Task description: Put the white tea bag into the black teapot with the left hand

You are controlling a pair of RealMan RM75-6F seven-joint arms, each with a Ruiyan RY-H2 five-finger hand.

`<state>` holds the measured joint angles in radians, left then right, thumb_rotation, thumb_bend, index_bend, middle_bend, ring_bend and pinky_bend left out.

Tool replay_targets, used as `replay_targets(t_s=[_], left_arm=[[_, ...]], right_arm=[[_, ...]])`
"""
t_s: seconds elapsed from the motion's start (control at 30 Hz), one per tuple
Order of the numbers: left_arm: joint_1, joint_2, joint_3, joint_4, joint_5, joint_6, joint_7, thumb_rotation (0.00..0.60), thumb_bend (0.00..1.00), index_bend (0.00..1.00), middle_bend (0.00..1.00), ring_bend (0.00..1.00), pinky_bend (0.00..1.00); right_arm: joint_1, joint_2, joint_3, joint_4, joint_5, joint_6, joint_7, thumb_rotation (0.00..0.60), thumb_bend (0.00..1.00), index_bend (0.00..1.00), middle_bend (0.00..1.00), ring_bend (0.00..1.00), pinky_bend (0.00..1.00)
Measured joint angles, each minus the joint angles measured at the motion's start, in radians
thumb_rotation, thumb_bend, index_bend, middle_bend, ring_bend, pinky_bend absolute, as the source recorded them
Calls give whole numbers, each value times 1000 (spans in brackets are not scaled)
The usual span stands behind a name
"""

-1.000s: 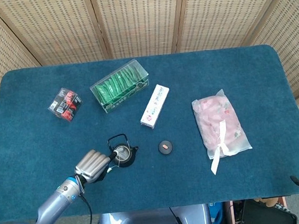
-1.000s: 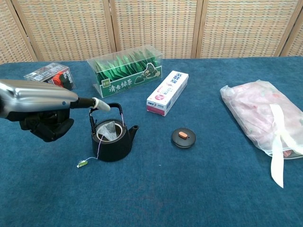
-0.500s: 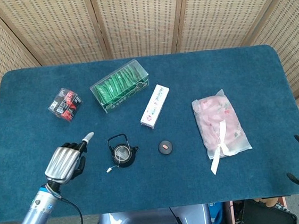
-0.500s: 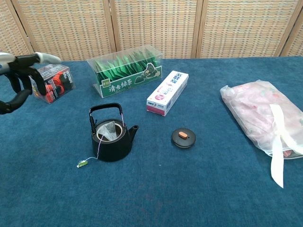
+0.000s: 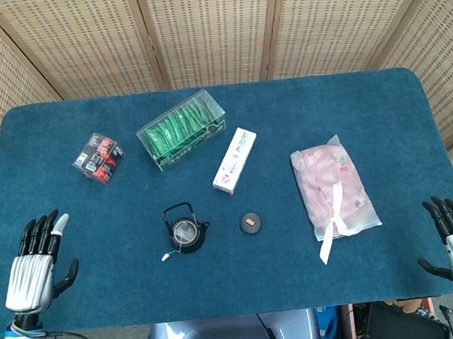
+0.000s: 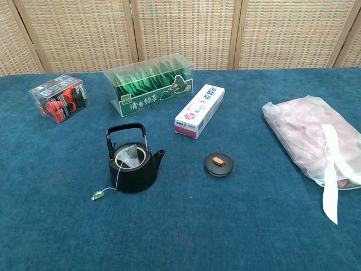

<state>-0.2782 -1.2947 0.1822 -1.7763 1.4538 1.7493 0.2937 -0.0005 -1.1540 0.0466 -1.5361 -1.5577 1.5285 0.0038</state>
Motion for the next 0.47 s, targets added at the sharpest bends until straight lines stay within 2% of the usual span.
replay_targets(t_s=[0.13,0.47], left_arm=[[50,-3,-6,7,22,16,-14,600,417,15,0,0,0],[88,13,-35,-8,23,-49,-10,600,416,15,0,0,0]], right_arm=[[5,-3,1,0,4,-4,-1,600,170,74,124,28,81],[0,-3,-2,-5,2,14,-8,600,170,75,123,28,81]])
